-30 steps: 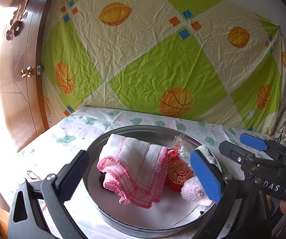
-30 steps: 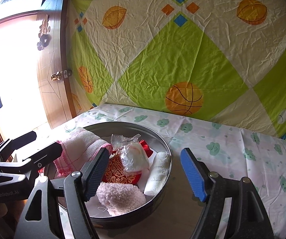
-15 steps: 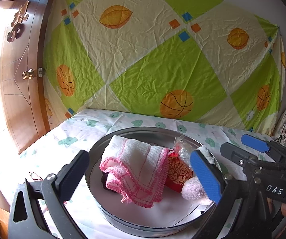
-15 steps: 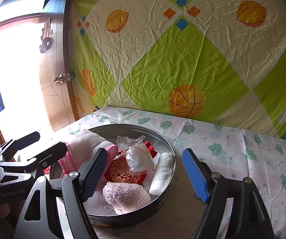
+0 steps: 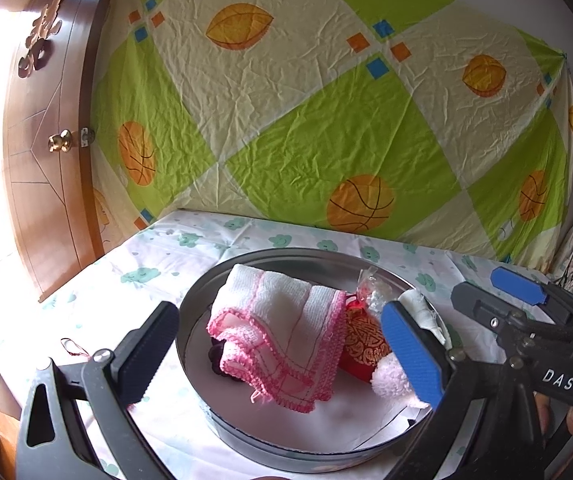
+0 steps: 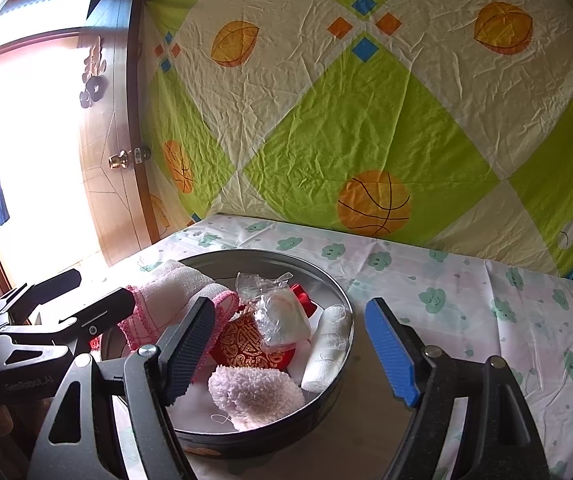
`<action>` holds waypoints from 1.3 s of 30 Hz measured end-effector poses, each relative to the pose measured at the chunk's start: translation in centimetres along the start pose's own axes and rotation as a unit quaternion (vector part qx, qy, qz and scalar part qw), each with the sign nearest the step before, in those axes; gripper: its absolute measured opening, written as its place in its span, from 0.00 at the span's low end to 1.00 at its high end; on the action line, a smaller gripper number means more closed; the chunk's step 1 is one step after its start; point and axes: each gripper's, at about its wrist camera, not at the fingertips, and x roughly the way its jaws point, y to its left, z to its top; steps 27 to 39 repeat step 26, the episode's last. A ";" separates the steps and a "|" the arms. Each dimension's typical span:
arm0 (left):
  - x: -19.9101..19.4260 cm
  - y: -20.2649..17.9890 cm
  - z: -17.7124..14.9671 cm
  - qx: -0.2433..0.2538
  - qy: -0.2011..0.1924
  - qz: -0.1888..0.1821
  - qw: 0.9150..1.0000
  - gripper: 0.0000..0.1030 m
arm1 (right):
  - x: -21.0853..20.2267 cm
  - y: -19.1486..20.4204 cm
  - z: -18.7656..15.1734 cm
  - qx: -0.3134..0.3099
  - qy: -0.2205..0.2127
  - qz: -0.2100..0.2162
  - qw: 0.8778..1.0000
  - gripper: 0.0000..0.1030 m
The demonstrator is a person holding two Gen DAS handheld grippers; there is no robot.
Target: Organize soft objects
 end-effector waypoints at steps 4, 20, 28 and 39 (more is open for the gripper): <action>0.0 0.4 0.0 -0.008 0.004 0.002 1.000 0.99 | 0.1 0.2 0.0 -0.003 0.001 0.001 1.000 0.77; 0.3 0.6 -0.3 0.005 0.000 0.024 1.000 0.99 | 0.4 0.4 -0.3 -0.003 0.005 0.002 1.000 0.77; -0.1 0.2 -0.3 0.013 -0.006 0.015 1.000 0.99 | 0.3 0.3 -0.4 -0.003 0.006 0.002 1.000 0.77; -0.1 0.2 -0.3 0.013 -0.006 0.015 1.000 0.99 | 0.3 0.3 -0.4 -0.003 0.006 0.002 1.000 0.77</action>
